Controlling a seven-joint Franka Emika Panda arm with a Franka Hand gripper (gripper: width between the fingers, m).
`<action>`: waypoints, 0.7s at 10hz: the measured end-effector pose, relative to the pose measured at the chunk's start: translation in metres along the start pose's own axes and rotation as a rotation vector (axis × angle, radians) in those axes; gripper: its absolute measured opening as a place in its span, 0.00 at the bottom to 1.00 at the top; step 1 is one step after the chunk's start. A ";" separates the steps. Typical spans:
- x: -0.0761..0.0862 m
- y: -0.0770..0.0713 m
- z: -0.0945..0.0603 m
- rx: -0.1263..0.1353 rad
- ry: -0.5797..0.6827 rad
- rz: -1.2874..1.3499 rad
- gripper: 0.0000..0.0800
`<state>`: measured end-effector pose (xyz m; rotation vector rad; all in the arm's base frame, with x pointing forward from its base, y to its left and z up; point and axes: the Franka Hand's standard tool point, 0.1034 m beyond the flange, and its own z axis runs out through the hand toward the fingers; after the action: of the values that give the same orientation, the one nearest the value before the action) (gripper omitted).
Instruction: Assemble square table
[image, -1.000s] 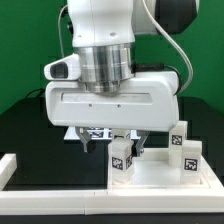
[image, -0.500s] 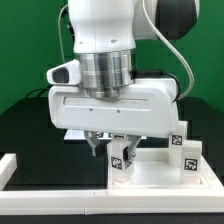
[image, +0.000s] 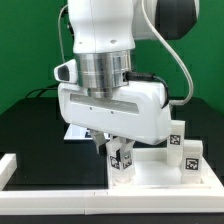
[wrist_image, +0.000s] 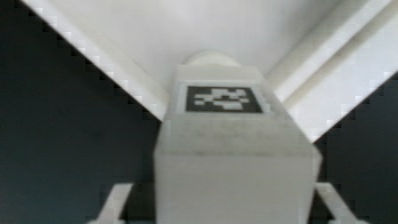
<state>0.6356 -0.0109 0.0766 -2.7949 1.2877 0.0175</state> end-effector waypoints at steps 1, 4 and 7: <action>-0.003 0.001 0.001 0.005 0.011 0.158 0.36; -0.007 0.003 0.001 0.015 0.002 0.578 0.36; -0.008 0.005 0.001 0.023 0.007 0.753 0.36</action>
Offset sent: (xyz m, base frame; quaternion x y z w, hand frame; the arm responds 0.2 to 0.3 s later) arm 0.0015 0.0205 -0.0061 0.0156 -0.0443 0.3465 0.9369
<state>0.6262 -0.0078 0.0752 -2.1183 2.2197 0.0290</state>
